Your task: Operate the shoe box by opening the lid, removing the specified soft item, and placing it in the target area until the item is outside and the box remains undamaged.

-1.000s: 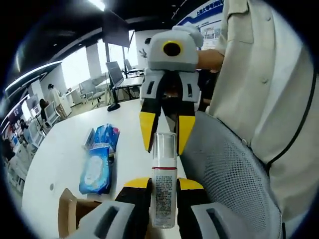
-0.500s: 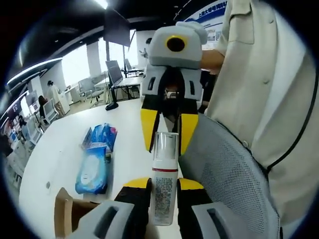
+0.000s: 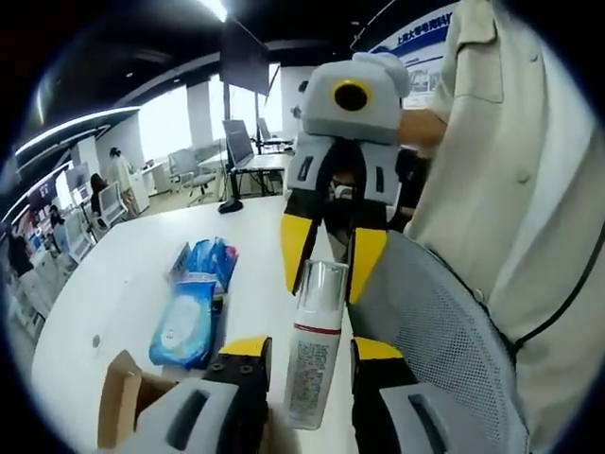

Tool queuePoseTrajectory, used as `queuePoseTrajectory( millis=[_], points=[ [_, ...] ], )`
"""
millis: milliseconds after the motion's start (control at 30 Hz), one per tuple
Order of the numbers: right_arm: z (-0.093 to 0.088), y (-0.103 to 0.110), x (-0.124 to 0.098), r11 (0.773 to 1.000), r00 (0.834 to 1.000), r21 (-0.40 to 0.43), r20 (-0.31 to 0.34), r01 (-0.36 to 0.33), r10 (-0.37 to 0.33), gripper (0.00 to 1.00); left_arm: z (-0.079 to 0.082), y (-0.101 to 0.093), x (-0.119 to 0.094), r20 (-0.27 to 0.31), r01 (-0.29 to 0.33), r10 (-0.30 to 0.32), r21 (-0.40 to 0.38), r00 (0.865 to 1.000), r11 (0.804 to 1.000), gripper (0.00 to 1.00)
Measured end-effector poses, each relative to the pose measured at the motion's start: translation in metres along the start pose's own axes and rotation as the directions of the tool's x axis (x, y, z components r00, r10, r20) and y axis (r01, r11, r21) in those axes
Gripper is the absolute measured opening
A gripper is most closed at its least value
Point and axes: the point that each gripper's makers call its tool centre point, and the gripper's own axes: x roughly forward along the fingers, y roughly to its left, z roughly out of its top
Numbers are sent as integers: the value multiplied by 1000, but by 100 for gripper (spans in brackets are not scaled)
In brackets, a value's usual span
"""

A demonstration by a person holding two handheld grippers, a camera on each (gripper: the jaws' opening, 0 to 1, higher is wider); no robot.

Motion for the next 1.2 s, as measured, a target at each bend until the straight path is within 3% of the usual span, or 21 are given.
queuePoseTrajectory(
  millis=[400, 567, 867, 1200],
  points=[
    [5, -17, -6, 1000, 1000, -21, -15, 6, -6, 16, -7, 13, -4, 44, -118, 122, -91, 992, 989, 64],
    [6, -28, -9, 999, 999, -41, -30, 10, -12, 16, -11, 17, -8, 49, -156, 163, -117, 985, 981, 71],
    [8, -58, -16, 995, 997, -98, -72, 11, -18, 16, -12, 27, -27, 93, -241, 263, -200, 960, 950, 84],
    [9, -90, -14, 982, 990, -185, -138, -25, -1, 16, -17, 36, -48, 108, -341, 380, -265, 919, 902, 97]
  ],
)
